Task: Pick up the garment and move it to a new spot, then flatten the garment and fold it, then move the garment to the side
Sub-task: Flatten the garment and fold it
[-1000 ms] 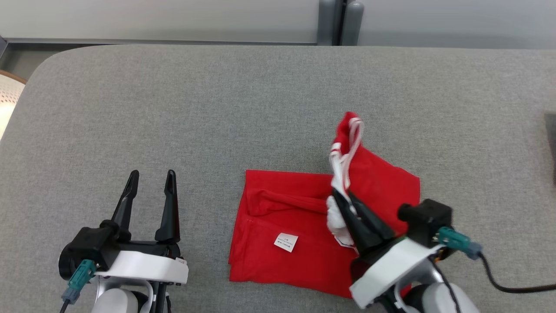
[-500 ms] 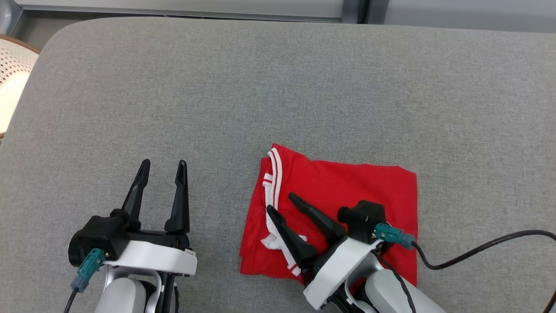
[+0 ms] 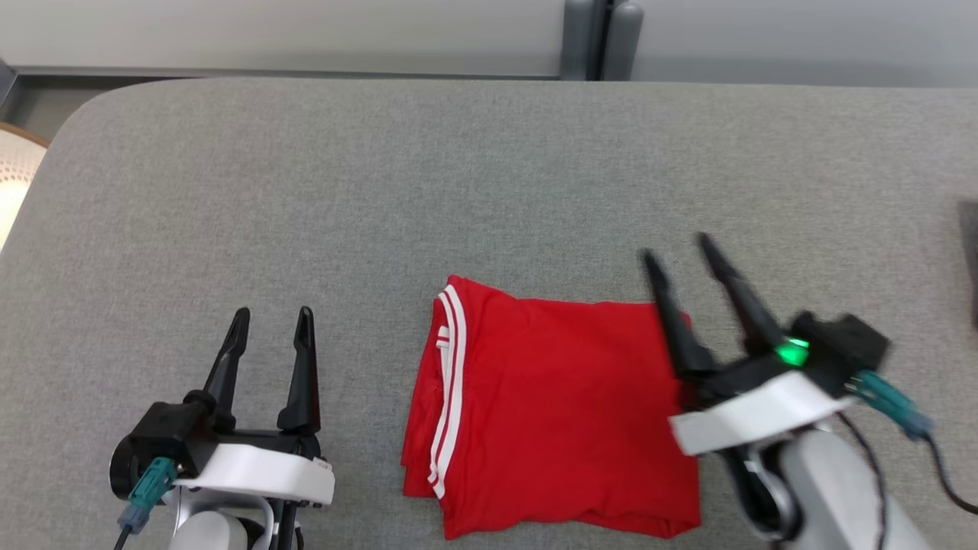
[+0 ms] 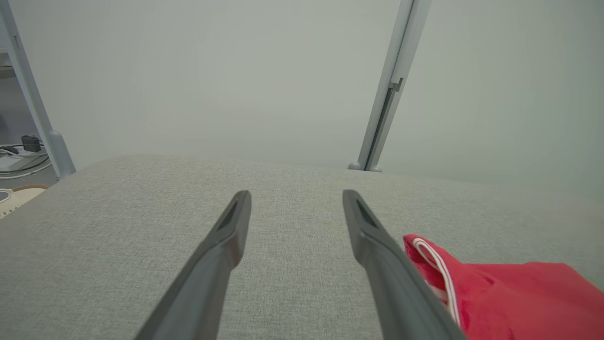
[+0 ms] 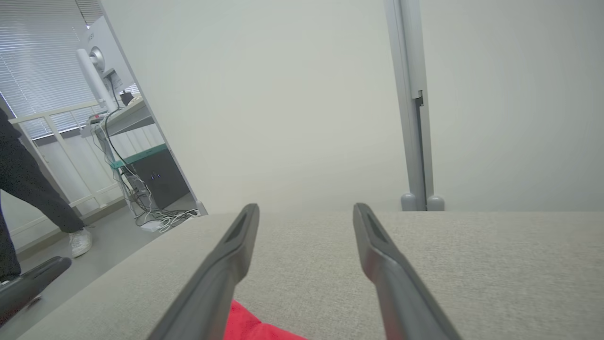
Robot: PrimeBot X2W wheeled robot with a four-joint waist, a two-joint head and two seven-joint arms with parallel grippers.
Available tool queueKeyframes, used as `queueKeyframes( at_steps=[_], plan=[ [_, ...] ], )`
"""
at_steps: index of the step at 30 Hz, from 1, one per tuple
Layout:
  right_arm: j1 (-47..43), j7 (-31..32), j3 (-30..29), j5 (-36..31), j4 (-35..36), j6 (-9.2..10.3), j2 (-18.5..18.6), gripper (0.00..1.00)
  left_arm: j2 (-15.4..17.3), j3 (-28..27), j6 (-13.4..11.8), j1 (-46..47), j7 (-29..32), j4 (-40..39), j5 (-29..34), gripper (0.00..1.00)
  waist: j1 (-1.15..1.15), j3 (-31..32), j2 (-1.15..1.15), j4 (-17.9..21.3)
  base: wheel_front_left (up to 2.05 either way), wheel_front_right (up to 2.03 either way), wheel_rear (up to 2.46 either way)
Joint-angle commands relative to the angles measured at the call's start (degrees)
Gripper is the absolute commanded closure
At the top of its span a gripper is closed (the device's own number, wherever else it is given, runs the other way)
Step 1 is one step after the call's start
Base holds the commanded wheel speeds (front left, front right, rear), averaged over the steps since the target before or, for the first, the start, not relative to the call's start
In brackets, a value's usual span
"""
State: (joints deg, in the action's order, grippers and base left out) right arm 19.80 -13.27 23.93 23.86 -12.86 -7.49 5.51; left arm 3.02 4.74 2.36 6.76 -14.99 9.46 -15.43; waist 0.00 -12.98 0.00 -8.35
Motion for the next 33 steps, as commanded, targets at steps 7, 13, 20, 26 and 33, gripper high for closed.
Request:
queueKeyframes(
  at_steps=[7, 13, 20, 26, 33],
  plan=[
    [-12.91, 3.46, -16.65, -5.4, 6.47, 0.01, 3.81, 0.0, 1.07, -0.93, -0.4, -2.31, -0.14, 0.85, -0.26, 0.0, 0.0, 3.32, 0.0, 2.46, 0.0, 0.0, 0.0],
    [-20.37, 7.41, -22.34, -8.63, 12.96, 0.01, 2.54, 0.0, 1.86, -1.01, -0.5, -3.52, 0.48, 1.58, -0.6, 0.0, 0.0, 5.51, 0.0, 3.37, 0.0, 0.0, 0.0],
    [-26.35, 11.45, -23.68, -9.76, 17.59, 0.01, 1.6, 0.0, 2.93, -0.53, -0.26, -6.24, 0.89, 2.81, -0.66, 0.0, 0.0, 10.65, 0.0, 3.6, 0.0, 0.0, 0.0],
    [-31.02, 14.54, -24.73, -10.43, 20.72, 0.01, 1.05, 0.0, 3.72, 0.01, -0.61, -8.39, 2.18, 2.26, -0.33, 0.0, 0.0, 14.22, 0.0, 3.37, 0.0, 0.0, 0.0],
    [-34.9, 16.8, -25.69, -11.34, 24.07, 0.01, 0.58, 0.0, 4.64, 0.36, -0.8, -10.44, 2.92, 1.84, -0.45, 0.0, 0.0, 16.66, 0.0, 3.61, 0.0, 0.0, 0.0]
  ],
)
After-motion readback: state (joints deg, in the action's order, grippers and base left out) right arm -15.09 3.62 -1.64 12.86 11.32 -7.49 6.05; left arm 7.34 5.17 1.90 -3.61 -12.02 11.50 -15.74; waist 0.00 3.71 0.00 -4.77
